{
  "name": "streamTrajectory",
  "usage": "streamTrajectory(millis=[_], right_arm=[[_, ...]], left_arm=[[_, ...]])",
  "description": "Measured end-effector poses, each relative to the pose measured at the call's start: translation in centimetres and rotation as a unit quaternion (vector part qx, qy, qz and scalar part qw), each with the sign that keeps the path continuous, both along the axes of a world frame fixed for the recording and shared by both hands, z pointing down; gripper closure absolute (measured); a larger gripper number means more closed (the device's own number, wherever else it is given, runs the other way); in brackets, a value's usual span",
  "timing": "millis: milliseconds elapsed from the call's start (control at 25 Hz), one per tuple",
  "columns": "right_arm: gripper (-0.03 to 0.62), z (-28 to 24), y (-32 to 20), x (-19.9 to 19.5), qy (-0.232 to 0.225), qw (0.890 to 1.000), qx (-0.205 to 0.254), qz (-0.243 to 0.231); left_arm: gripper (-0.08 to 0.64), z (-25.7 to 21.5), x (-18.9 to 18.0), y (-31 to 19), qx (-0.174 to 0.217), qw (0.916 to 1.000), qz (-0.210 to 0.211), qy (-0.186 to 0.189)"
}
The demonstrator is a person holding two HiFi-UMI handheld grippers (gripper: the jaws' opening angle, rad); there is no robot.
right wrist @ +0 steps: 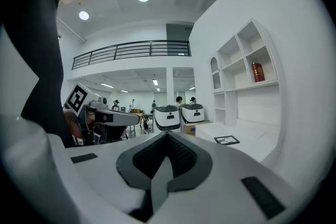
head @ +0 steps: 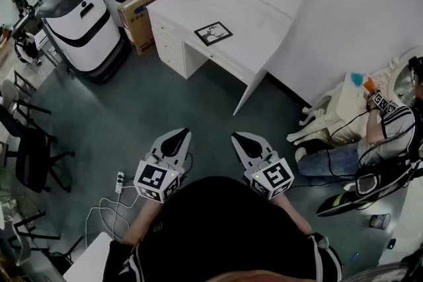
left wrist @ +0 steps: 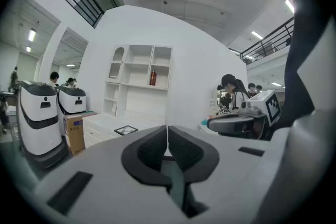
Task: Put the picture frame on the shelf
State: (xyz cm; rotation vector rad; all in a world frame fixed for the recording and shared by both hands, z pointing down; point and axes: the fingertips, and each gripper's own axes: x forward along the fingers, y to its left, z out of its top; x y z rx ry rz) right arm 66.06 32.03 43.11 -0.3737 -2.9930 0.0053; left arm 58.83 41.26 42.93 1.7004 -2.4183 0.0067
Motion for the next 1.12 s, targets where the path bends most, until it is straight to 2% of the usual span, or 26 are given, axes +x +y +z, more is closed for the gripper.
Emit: streamTrajectory(millis=[400, 640, 800, 1000, 1120], right_arm=[[0.574, -0.2, -1.5, 0.8, 0.001, 1.000, -0.003, 0.003], [0.573, 0.0, -2.8, 2.9, 0.001, 1.000, -0.022, 0.001], [0.572, 0.1, -3.0, 4.1, -0.013, 0.998, -0.058, -0.022], [0.571, 1.1, -2.8, 3.9, -0.005, 0.997, -0.060, -0.048], [0.571, 1.4, -3.6, 2.4, -0.004, 0.997, -0.060, -0.052]], left_arm=[[0.546, -0.1, 0.9, -1.5, -0.006, 1.0000, 0.003, -0.001], [0.546, -0.1, 2.6, -2.9, -0.015, 0.9999, -0.002, 0.003], [0.546, 0.4, 3.0, -3.4, -0.022, 0.9995, -0.021, 0.002], [0.546, 1.5, 2.0, -2.7, -0.027, 0.9980, -0.053, 0.023], [0.546, 1.6, 0.4, -3.0, -0.025, 0.9975, -0.061, 0.025]])
